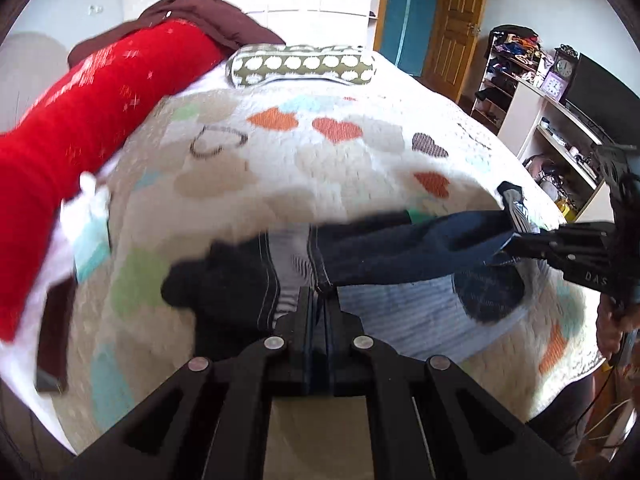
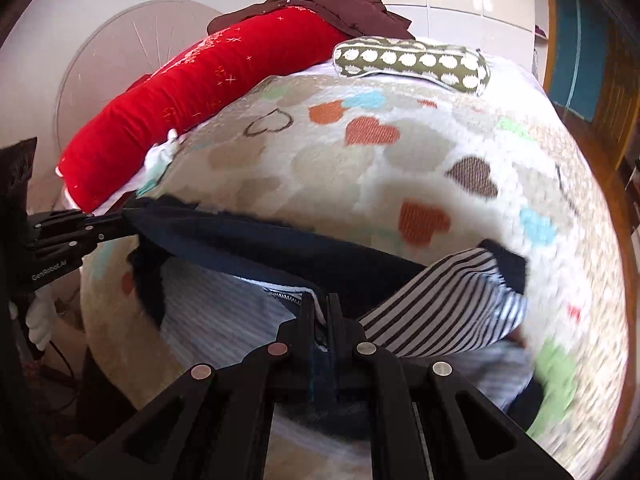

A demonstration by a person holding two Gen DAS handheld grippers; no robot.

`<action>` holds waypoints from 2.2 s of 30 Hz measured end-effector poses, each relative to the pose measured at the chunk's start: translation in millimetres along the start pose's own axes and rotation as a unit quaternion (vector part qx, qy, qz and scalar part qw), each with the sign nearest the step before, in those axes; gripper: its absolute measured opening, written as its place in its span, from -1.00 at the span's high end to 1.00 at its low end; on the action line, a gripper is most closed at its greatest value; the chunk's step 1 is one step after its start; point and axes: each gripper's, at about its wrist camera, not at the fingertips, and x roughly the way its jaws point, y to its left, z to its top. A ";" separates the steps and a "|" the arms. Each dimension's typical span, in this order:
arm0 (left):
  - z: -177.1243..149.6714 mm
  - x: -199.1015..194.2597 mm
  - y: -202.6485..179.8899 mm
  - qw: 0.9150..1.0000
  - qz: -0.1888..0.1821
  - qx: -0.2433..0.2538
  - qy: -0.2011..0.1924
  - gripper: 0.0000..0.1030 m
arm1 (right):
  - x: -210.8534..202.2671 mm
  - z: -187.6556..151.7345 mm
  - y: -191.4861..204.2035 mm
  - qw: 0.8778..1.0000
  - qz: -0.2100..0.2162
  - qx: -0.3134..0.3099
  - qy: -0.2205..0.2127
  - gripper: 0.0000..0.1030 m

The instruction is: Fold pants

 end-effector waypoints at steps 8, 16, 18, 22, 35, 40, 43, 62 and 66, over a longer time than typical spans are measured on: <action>-70.6 19.2 11.1 0.996 0.021 -0.059 0.066 0.90 | 5.8 -87.0 -3.7 0.995 0.012 0.096 0.023 0.79; -76.6 -34.4 28.9 0.994 0.008 -0.106 0.013 0.63 | -66.2 -95.0 -26.5 0.984 -0.045 0.156 -0.072 0.34; -67.1 -33.8 26.7 0.993 0.003 -0.114 0.002 0.49 | -67.4 -77.9 -27.8 0.983 -0.059 0.154 -0.083 0.34; -36.8 -9.0 19.4 0.988 -0.040 -0.146 0.001 0.16 | -29.2 -43.2 -20.6 0.983 -0.012 0.167 -0.077 0.34; -38.0 52.7 21.3 0.988 0.061 -0.137 0.041 0.16 | -22.5 -92.0 -85.2 0.977 -0.063 0.199 -0.048 0.44; -39.0 54.1 23.8 0.987 0.062 -0.144 0.041 0.16 | -69.1 -123.1 -112.5 0.951 -0.137 0.259 -0.095 -0.06; -40.4 55.8 23.8 0.987 0.063 -0.144 0.041 0.16 | -88.5 -140.7 -130.9 0.932 -0.119 0.318 -0.126 -0.07; -42.3 57.7 20.7 0.987 0.066 -0.138 0.038 0.14 | -32.8 -131.8 -117.1 0.915 0.023 0.384 -0.119 -0.37; -39.3 51.2 19.4 0.987 0.062 -0.138 0.045 0.15 | -25.8 -125.2 -115.4 0.917 0.025 0.381 -0.117 -0.37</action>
